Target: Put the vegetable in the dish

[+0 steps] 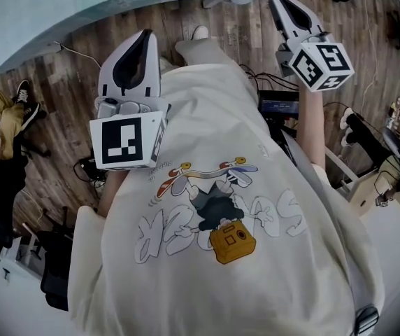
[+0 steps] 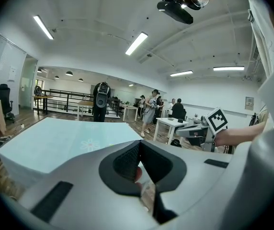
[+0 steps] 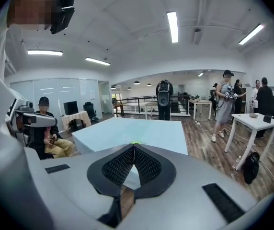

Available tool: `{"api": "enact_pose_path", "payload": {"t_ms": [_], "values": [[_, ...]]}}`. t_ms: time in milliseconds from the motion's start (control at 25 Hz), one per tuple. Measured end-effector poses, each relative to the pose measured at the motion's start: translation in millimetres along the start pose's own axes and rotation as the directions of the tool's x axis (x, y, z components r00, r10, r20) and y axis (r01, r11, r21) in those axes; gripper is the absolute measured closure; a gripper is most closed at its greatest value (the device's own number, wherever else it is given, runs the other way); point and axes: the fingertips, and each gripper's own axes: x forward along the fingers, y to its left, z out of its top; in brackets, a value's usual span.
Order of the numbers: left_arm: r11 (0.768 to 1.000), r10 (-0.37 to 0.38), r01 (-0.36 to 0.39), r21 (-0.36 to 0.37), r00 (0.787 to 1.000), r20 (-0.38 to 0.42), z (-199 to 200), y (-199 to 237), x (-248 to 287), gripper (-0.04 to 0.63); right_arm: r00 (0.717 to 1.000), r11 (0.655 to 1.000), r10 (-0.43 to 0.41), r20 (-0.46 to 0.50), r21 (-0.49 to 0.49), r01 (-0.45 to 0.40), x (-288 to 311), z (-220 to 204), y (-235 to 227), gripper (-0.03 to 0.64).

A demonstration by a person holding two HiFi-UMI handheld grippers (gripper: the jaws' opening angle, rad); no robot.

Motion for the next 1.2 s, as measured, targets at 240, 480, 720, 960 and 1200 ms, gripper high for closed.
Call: {"api": "enact_pose_path", "payload": {"t_ms": [240, 480, 720, 960, 1200], "values": [[1.0, -0.008, 0.008, -0.01, 1.0, 0.007, 1, 0, -6, 0.588, 1.0, 0.998, -0.03, -0.01, 0.052, 0.03, -6, -9, -12, 0.595], [1.0, -0.024, 0.024, -0.002, 1.0, 0.002, -2, -6, 1, 0.588, 0.999, 0.998, -0.035, -0.01, 0.043, 0.036, -8, -9, -14, 0.595], [0.999, -0.035, 0.035, -0.001, 0.999, 0.007, 1, -4, 3, 0.588, 0.999, 0.999, -0.039, -0.016, 0.036, 0.039, -7, -7, -6, 0.595], [0.998, -0.064, 0.064, 0.017, 0.998, 0.0, -1, -8, 11, 0.588, 0.999, 0.998, -0.052, -0.011, 0.036, 0.053, -10, -8, -8, 0.595], [0.998, -0.055, 0.055, 0.018, 0.998, 0.009, 1, -6, 7, 0.588, 0.997, 0.997, -0.076, -0.025, 0.022, 0.076, -14, -7, -10, 0.595]]}}
